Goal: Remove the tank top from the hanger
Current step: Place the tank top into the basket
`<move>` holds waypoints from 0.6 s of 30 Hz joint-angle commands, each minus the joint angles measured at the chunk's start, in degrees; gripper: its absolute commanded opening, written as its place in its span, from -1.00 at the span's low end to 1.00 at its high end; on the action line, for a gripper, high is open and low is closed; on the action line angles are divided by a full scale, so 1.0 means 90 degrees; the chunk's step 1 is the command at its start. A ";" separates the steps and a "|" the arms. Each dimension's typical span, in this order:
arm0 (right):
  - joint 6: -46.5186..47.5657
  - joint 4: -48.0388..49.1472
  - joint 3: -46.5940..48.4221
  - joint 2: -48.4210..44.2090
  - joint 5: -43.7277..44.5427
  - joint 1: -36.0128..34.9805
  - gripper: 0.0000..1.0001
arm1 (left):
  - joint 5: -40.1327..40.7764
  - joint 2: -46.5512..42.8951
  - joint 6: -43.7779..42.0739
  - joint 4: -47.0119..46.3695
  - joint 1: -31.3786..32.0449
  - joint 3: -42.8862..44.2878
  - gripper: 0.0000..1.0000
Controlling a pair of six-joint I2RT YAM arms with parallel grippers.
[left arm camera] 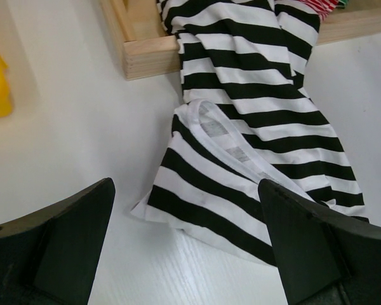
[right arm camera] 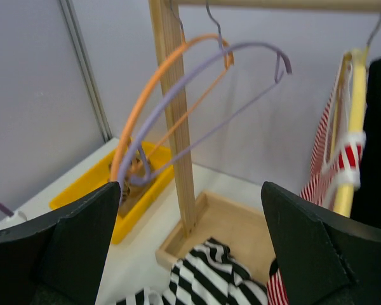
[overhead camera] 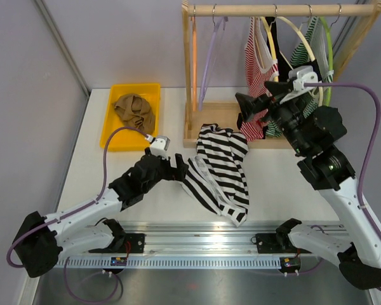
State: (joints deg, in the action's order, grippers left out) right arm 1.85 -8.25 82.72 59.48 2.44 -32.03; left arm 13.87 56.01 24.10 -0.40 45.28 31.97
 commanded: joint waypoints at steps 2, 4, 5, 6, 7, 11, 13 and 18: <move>-0.0166 -0.0644 -0.1044 -0.1178 0.0500 -0.0044 0.99 | -0.0428 0.0562 0.0038 -0.1096 0.0320 0.0119 0.98; -0.0381 -0.0840 -0.1504 -0.1694 0.0675 -0.0044 0.99 | -0.0224 0.1097 -0.0031 -0.1185 0.0631 0.0304 0.98; -0.0420 -0.1025 -0.1631 -0.1852 0.0734 -0.0044 0.99 | -0.0184 0.1285 -0.0050 -0.1263 0.0720 0.0402 0.98; -0.0468 -0.1104 -0.1874 -0.2008 0.0783 -0.0035 0.99 | -0.0174 0.1480 -0.0060 -0.1322 0.0799 0.0626 0.98; -0.0498 -0.1163 -0.2002 -0.2261 0.0832 -0.0044 0.99 | -0.0193 0.1917 -0.0051 -0.1390 0.0877 0.0734 0.98; -0.0644 -0.1417 -0.2520 -0.2848 0.0959 -0.0035 0.99 | -0.0164 0.2945 -0.0031 -0.1605 0.0975 0.1339 0.98; -0.0722 -0.1505 -0.2696 -0.3112 0.1028 -0.0044 0.99 | -0.0018 0.3297 -0.0089 -0.1586 0.1004 0.1748 0.98; -0.0869 -0.1661 -0.2755 -0.3435 0.1096 -0.0044 0.99 | 0.0284 0.4391 -0.0070 -0.1245 0.1024 0.2502 0.98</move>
State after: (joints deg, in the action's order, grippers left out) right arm -4.34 -22.76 57.91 29.87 10.35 -32.16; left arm 13.13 92.33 23.81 -9.91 54.15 50.04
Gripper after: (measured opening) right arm 0.993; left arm 0.988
